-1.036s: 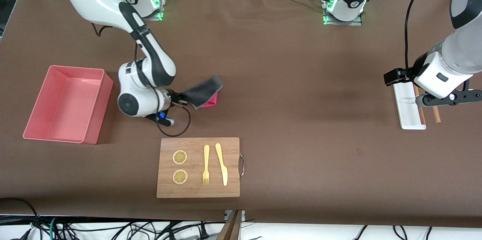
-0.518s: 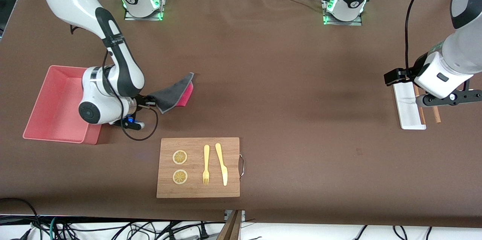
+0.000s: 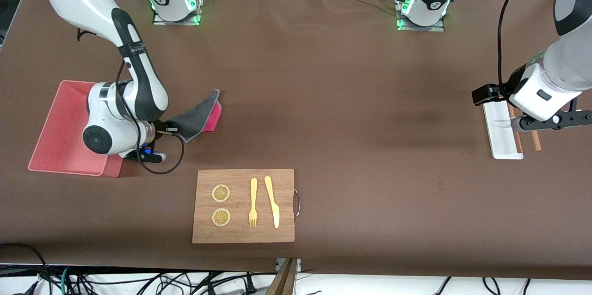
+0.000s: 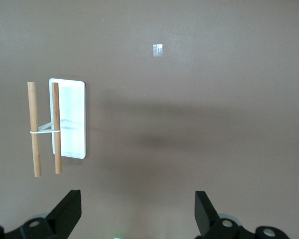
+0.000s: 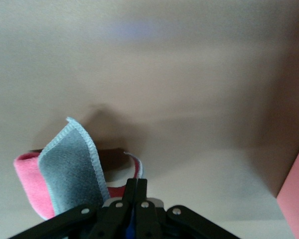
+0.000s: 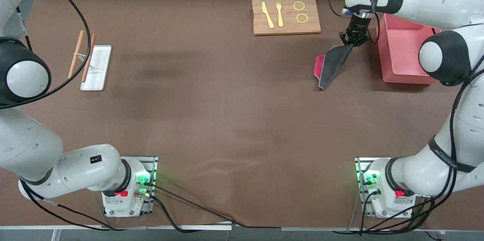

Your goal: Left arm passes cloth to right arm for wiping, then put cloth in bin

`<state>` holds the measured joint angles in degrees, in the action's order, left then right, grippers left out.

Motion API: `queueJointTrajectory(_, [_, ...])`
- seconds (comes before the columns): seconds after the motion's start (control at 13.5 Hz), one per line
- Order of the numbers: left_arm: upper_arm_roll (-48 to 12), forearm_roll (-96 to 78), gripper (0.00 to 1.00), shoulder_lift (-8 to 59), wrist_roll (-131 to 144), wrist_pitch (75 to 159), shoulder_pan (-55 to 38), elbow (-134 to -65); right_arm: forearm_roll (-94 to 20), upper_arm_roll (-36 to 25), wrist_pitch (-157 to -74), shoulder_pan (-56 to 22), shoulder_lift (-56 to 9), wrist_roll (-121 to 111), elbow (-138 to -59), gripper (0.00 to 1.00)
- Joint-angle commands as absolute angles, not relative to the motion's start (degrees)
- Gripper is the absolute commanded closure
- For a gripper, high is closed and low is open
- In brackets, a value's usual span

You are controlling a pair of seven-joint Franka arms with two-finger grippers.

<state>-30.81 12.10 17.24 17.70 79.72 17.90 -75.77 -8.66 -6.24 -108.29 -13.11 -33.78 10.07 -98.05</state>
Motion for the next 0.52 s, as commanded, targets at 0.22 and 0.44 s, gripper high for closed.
queueJointTrajectory(0.22, [-31.3, 12.7, 0.0, 17.1, 16.4, 79.5, 18.5, -75.7, -7.8, 0.1, -108.4, -14.8, -33.8, 25.5, -97.2, 1.0])
queueJointTrajectory(0.44, [-31.3, 12.7, 0.0, 17.1, 16.4, 79.5, 18.5, -75.6, -8.0, 4.8, -112.7, -16.7, -35.1, 36.8, -97.2, 1.0])
